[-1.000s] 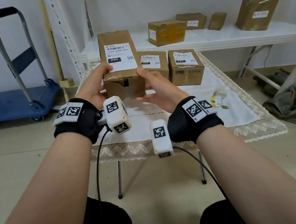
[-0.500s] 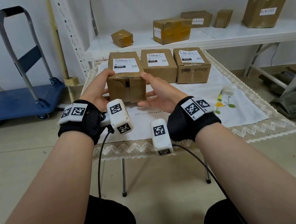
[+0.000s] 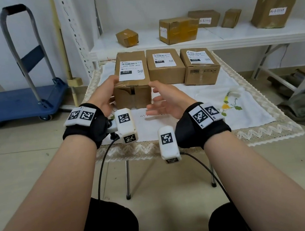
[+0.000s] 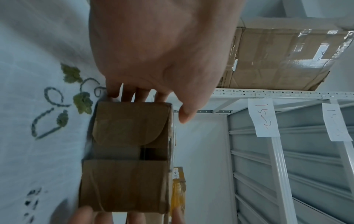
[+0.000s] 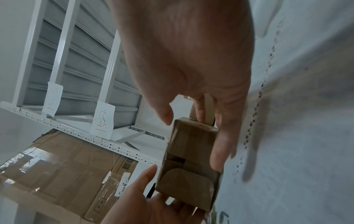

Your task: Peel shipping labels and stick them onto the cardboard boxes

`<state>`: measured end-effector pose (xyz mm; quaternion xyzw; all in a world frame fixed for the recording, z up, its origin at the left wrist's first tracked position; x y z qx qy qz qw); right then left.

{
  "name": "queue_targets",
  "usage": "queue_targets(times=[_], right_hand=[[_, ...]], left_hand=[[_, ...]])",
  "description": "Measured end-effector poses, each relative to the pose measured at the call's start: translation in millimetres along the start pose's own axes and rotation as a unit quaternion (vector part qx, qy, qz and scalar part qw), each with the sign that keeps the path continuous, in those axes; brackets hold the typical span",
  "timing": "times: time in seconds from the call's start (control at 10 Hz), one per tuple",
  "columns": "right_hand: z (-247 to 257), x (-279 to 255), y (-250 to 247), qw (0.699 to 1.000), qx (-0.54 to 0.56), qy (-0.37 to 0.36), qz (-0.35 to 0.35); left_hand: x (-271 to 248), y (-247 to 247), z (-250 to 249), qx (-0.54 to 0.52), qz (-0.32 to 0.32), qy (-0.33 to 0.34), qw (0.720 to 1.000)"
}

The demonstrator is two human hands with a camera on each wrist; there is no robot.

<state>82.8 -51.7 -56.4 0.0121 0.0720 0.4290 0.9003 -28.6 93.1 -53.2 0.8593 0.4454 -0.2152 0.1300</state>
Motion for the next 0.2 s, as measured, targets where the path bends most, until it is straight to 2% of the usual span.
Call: queue_targets(times=[0.2], right_hand=[[-2.6, -9.8, -14.5, 0.998, 0.037, -0.015, -0.039]], left_hand=[[5.9, -6.9, 0.6, 0.005, -0.056, 0.028, 0.998]])
Point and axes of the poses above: each hand's wrist, its own x-axis towards the middle knuckle, its own y-axis out of the palm, z = x × y, the point moved 2 cm from there along x, towards the middle knuckle, and after that the axes turned 13 degrees about -y, right-handed, at the moved point
